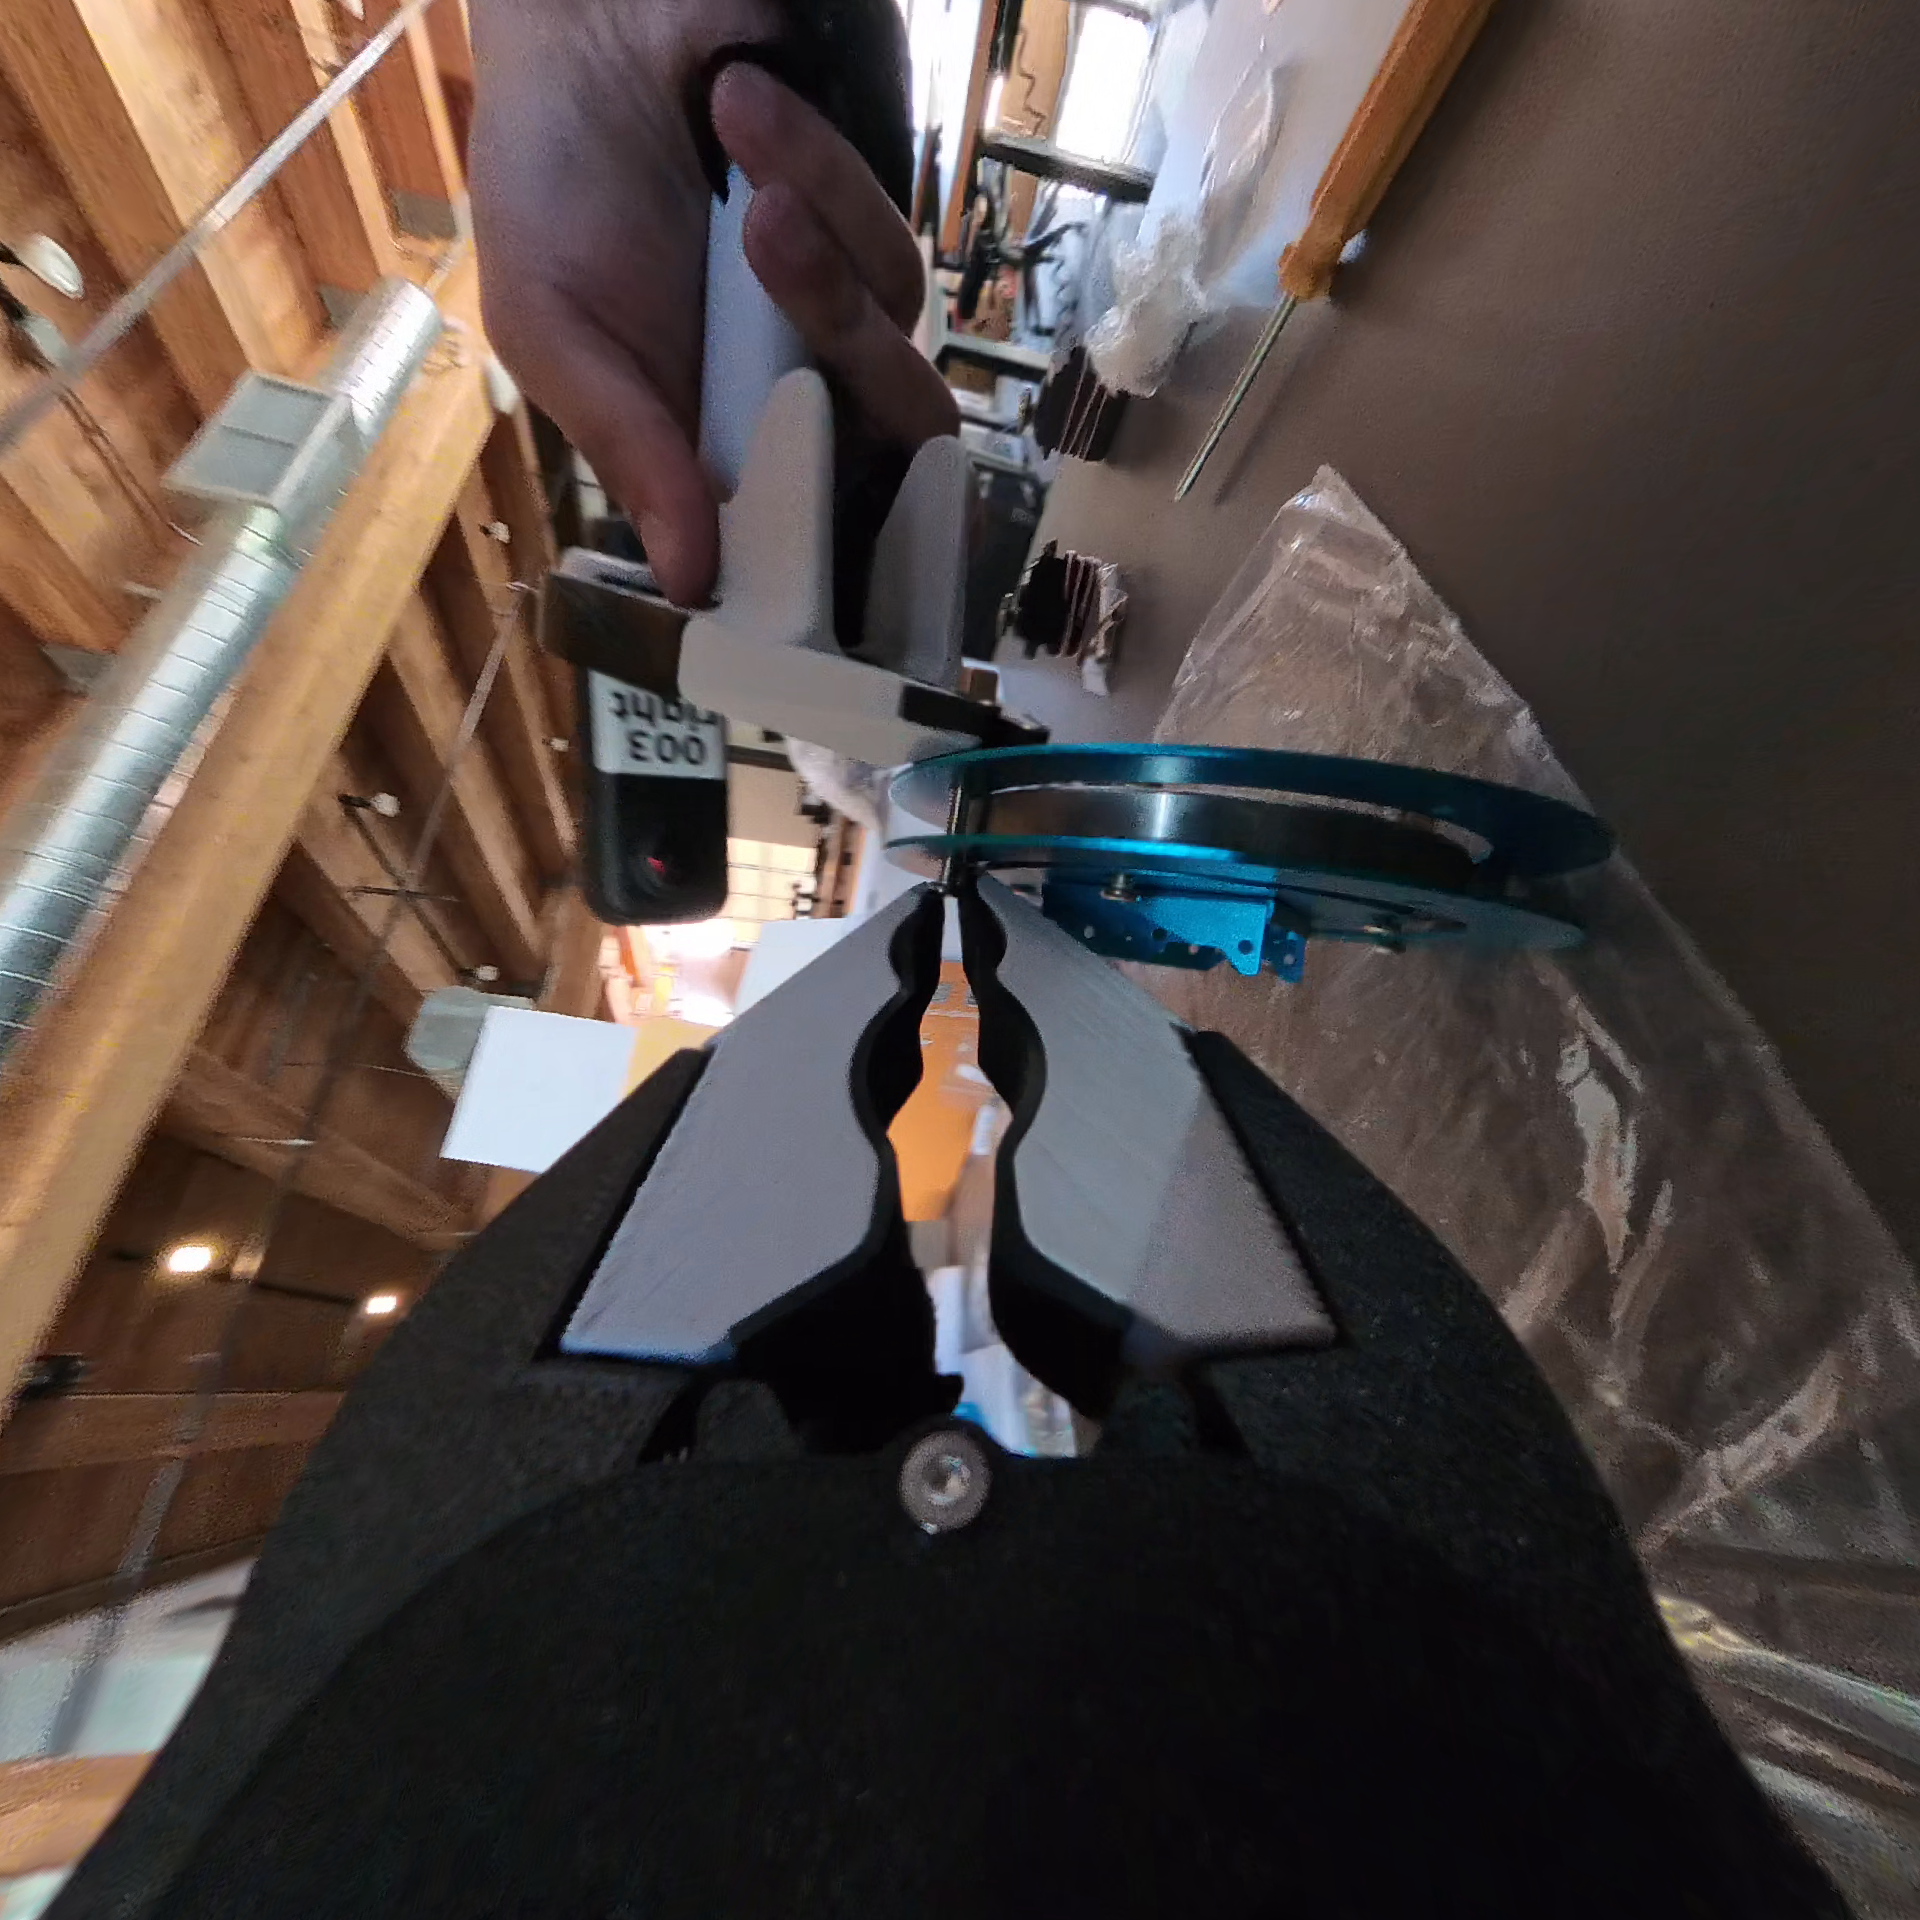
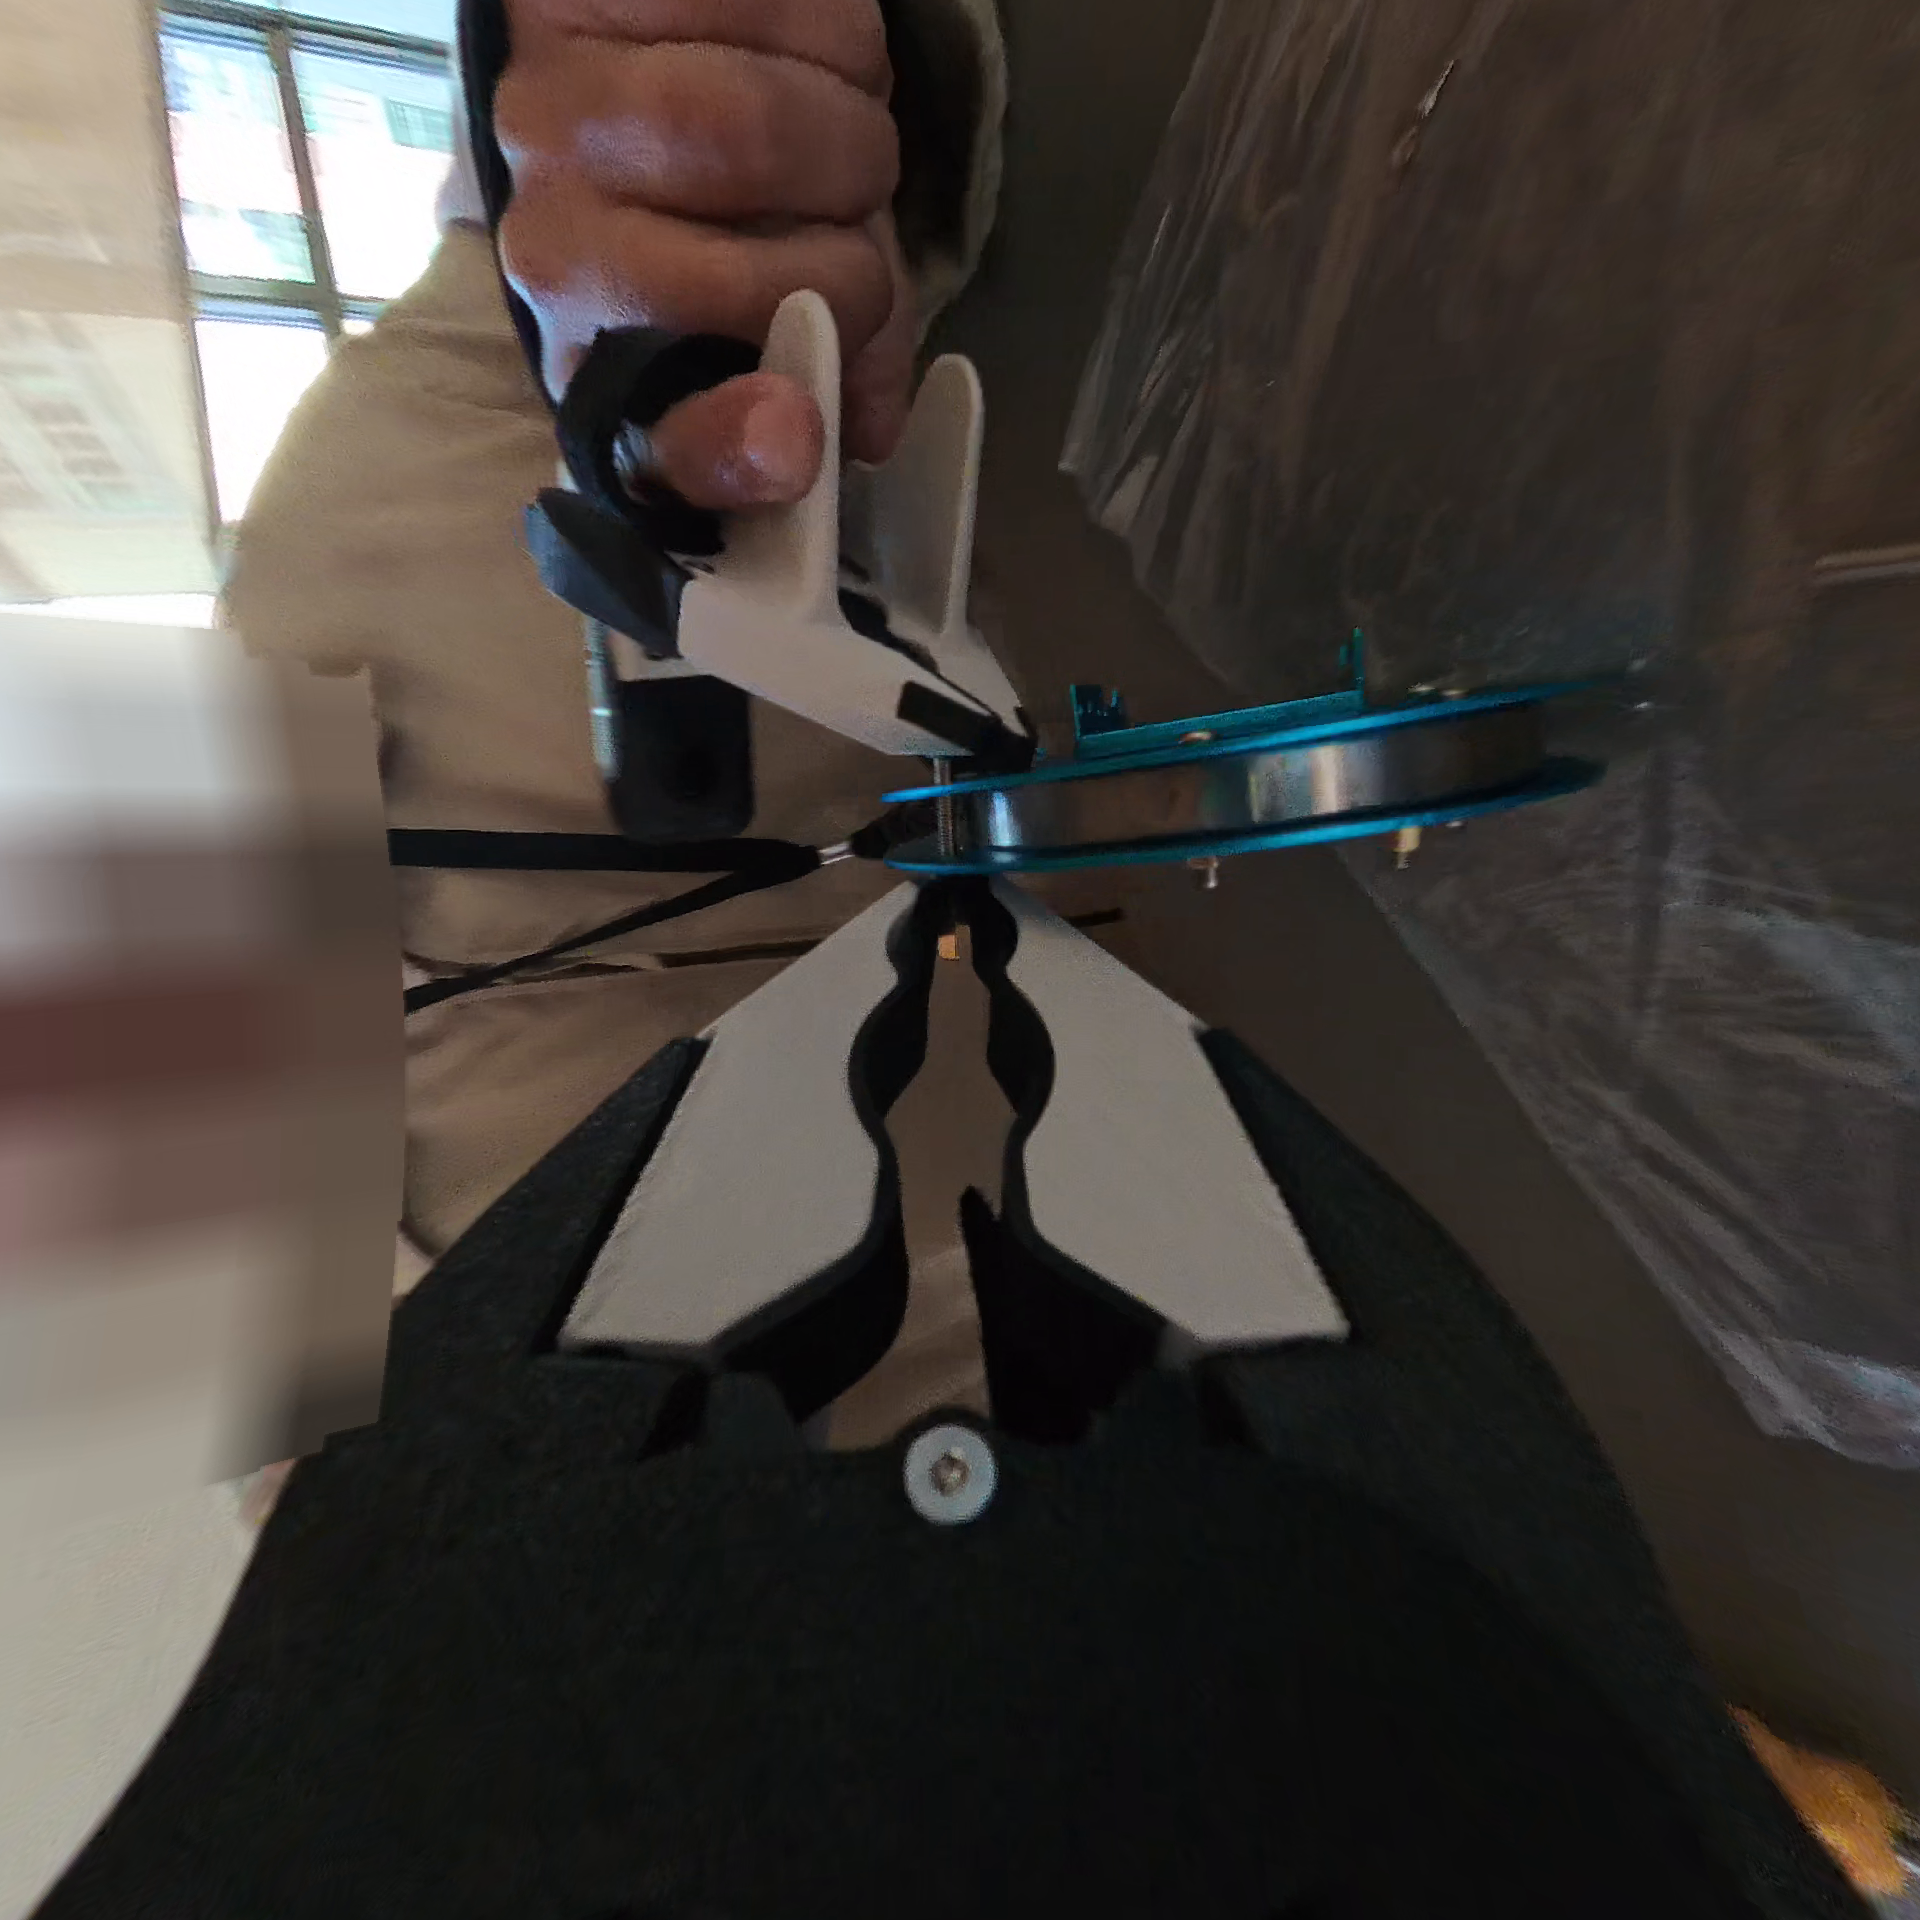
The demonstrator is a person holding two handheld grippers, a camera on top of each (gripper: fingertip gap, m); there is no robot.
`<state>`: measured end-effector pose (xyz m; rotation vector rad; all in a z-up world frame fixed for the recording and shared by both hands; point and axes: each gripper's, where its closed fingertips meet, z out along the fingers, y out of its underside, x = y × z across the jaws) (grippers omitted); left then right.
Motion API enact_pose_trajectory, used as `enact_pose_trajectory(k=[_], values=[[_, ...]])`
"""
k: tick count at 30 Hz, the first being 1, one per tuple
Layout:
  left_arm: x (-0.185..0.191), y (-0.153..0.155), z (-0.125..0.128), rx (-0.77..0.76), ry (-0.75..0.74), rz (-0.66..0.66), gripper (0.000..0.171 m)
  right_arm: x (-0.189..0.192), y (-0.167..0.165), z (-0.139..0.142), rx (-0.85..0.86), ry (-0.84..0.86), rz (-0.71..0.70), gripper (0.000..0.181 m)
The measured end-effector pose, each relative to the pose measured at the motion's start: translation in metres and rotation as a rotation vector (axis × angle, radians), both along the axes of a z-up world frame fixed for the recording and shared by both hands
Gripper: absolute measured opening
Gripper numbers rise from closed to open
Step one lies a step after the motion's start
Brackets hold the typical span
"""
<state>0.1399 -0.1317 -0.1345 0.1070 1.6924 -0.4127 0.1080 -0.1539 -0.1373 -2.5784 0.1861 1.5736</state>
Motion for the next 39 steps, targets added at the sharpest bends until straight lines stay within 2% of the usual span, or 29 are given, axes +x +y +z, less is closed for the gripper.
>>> enact_pose_trajectory(k=[4,10,13,16,20,22,25,27,29,32,36,39], values=[[0.003,0.001,-0.007,-0.139,0.212,0.011,0.000,0.011,0.003,-0.001,0.136,-0.224,-0.009,0.007],[-0.001,0.003,-0.010,-0.330,0.460,0.006,0.000,0.029,0.011,0.009,0.566,-0.925,0.011,0.009],[-0.004,0.001,-0.007,-0.412,0.533,-0.022,0.000,0.023,0.005,0.010,0.648,-1.061,-0.053,0.021],[-0.008,-0.003,-0.009,-0.470,0.598,-0.064,0.000,0.015,-0.002,0.014,0.711,-1.020,-0.196,0.028],[-0.006,-0.003,-0.017,-0.506,0.652,-0.076,0.000,0.041,-0.010,0.007,0.785,-1.075,-0.424,0.028],[-0.005,-0.005,-0.020,-0.526,0.672,-0.088,0.000,0.051,-0.009,0.001,0.802,-1.048,-0.533,0.029],[0.000,-0.005,-0.026,-0.556,0.697,-0.079,0.000,0.037,0.010,-0.006,0.847,-0.769,-0.622,0.036],[0.006,-0.003,-0.031,-0.569,0.709,-0.064,0.000,0.039,0.024,-0.017,0.828,-0.658,-0.683,0.036],[0.011,0.002,-0.034,-0.597,0.716,-0.051,0.000,0.038,0.033,-0.028,0.795,-0.590,-0.693,0.041],[0.013,0.003,-0.036,-0.629,0.756,-0.057,0.000,0.042,0.039,-0.024,0.811,-0.573,-0.733,0.041],[0.007,0.006,-0.050,-0.617,0.814,-0.022,0.000,0.039,0.042,-0.028,0.793,-0.637,-0.652,0.035],[-0.001,0.016,-0.063,-0.556,0.827,0.036,0.000,0.024,0.043,-0.038,0.775,-0.705,-0.539,0.035]])
